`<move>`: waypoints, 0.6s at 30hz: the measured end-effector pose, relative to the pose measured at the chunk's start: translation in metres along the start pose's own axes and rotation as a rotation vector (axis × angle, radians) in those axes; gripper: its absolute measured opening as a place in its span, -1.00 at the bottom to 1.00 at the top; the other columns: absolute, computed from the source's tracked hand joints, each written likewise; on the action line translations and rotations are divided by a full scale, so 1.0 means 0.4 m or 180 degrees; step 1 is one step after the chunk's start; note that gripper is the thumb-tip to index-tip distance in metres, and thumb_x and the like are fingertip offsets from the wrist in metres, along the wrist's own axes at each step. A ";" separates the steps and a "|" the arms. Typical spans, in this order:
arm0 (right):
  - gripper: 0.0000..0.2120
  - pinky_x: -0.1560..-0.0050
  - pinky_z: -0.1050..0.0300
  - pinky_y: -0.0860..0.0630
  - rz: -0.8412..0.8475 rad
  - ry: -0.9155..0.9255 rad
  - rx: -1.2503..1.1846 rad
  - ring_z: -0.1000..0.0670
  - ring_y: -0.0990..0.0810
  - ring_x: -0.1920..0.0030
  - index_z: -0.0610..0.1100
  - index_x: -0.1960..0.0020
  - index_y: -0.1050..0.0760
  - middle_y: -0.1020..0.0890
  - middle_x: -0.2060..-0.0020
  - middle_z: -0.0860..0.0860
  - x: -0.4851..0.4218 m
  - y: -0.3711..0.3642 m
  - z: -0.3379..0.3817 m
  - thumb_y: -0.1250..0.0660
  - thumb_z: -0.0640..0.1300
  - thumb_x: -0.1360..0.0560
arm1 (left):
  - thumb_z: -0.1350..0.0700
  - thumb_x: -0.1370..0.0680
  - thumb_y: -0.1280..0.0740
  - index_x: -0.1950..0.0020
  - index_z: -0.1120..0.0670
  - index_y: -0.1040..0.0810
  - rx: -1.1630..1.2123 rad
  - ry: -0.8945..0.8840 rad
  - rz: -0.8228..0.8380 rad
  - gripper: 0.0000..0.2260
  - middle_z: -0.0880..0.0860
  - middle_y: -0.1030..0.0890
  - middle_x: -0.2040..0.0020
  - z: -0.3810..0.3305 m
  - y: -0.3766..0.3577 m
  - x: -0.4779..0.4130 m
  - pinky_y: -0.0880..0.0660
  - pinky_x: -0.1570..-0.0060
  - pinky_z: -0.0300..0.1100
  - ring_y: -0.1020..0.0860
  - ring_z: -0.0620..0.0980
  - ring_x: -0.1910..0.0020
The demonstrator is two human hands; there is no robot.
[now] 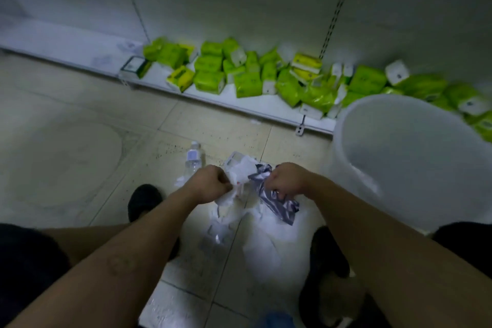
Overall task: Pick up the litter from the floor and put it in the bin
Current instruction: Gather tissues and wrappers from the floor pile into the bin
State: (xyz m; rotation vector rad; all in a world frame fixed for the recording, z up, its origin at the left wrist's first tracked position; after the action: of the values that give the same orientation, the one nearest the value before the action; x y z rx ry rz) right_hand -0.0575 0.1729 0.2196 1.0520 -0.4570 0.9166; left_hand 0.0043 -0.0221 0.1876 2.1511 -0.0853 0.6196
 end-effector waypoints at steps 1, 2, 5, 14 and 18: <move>-0.74 0.23 0.15 -0.51 -0.0106 -0.0052 -0.0336 -0.04 -0.60 0.24 -0.22 -0.13 -0.58 -0.65 0.17 -0.10 0.021 0.036 -0.004 -0.29 -0.15 -0.50 | 0.08 -0.50 -0.36 0.10 0.14 -0.63 0.0060 -0.0104 -0.0117 -0.86 0.06 -0.66 0.15 -0.030 0.015 0.012 -0.44 0.22 -0.23 -0.59 -0.02 0.18; -0.74 0.28 0.18 -0.51 -0.0333 0.0007 -0.0323 -0.04 -0.57 0.34 -0.27 -0.09 -0.59 -0.62 0.26 -0.11 0.048 0.065 -0.011 -0.30 -0.14 -0.49 | 0.08 -0.51 -0.35 0.11 0.12 -0.62 0.0103 -0.0211 -0.0225 -0.88 0.05 -0.66 0.15 -0.060 0.028 0.022 -0.44 0.21 -0.23 -0.59 -0.02 0.17; -0.76 0.29 0.12 -0.49 -0.0722 0.0182 -0.0532 -0.11 -0.56 0.33 -0.38 0.06 -0.61 -0.60 0.31 -0.21 0.112 0.143 -0.049 -0.29 -0.22 -0.43 | 0.08 -0.51 -0.34 0.05 0.08 -0.63 0.0080 -0.0497 -0.0482 -0.88 0.05 -0.68 0.05 -0.159 0.056 0.043 -0.44 0.11 -0.23 -0.60 -0.02 0.10; -0.77 0.27 0.06 -0.52 -0.2499 0.0151 -0.1027 -0.20 -0.62 0.27 -0.22 0.19 -0.62 -0.67 0.26 -0.25 0.242 0.308 -0.248 -0.20 -0.18 -0.45 | 0.01 -0.53 -0.31 -0.23 0.08 -0.57 -0.0130 -0.1381 -0.0472 -0.69 0.05 -0.64 -0.14 -0.508 0.025 0.017 -0.48 -0.06 -0.16 -0.59 0.02 -0.09; -0.73 0.04 0.06 -0.52 -0.2799 -0.0284 -0.0847 -0.15 -0.58 0.11 -0.16 -0.01 -0.64 -0.66 0.02 -0.21 0.269 0.351 -0.359 -0.19 -0.15 -0.48 | 0.00 -0.52 -0.33 -0.35 0.01 -0.49 -0.0163 -0.1706 -0.0270 -0.60 0.07 -0.57 -0.28 -0.639 -0.047 -0.021 -0.41 -0.17 -0.22 -0.53 0.01 -0.24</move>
State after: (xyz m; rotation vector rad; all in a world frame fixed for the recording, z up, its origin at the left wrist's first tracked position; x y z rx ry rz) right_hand -0.1253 0.3720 0.3066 0.9141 -0.1427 0.0251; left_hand -0.1004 0.1851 0.2969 2.2048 -0.2936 -0.0202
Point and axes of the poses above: each hand's wrist, its own x-axis away from the middle knuckle, its own y-axis out of the back of the hand, z = x × y, the point moved 1 cm from there along -x, towards the middle knuckle
